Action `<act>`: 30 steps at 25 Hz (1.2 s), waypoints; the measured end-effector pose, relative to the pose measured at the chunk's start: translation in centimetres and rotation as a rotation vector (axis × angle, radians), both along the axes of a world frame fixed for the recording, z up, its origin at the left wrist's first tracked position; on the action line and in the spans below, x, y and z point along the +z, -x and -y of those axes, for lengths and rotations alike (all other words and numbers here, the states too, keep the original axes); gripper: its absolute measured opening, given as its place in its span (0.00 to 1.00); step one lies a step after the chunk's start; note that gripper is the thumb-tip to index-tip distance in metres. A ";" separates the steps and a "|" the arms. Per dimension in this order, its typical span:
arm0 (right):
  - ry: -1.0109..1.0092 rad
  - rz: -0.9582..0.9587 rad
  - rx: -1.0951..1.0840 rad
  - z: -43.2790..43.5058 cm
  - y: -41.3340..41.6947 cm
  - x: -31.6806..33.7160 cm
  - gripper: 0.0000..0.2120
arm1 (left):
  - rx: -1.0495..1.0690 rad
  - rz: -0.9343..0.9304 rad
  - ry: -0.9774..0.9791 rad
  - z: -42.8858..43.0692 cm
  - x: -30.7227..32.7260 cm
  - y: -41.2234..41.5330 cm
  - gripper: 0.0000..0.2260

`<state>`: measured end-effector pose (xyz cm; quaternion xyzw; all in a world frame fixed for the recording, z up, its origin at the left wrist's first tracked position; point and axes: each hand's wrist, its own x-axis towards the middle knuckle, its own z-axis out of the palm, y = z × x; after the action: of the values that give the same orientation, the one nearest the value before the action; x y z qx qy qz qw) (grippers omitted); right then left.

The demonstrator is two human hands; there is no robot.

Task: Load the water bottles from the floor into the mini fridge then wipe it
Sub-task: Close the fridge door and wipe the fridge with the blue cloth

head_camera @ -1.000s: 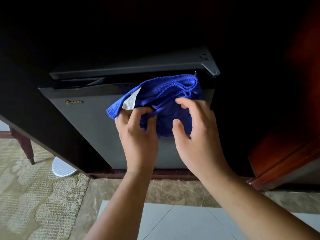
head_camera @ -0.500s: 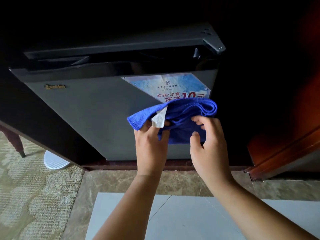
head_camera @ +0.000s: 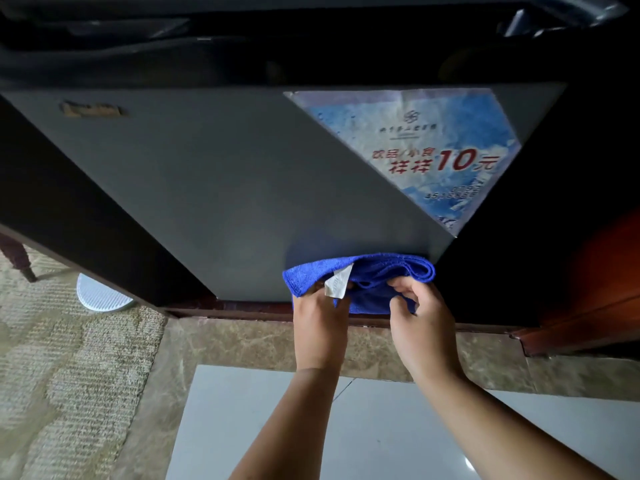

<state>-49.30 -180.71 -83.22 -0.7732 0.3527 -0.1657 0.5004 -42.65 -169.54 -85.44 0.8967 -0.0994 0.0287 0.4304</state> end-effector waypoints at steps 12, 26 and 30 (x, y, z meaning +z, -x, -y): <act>-0.197 -0.117 0.129 -4.6 -3.0 -2.2 0.14 | 0.185 -0.043 0.101 -5.5 -3.6 -2.4 0.05; -0.251 -0.112 0.406 -15.0 -8.7 -0.8 0.17 | 0.718 -0.592 0.913 -13.1 -2.9 -7.6 0.12; -0.281 -0.119 0.310 -13.1 -7.4 0.2 0.15 | 0.635 -0.603 0.942 -11.6 -1.8 -6.8 0.12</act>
<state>-41.92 -167.60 -83.06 -0.7493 0.2781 0.0098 0.6009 -35.88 -157.95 -87.24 0.5662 0.3193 -0.0581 0.7577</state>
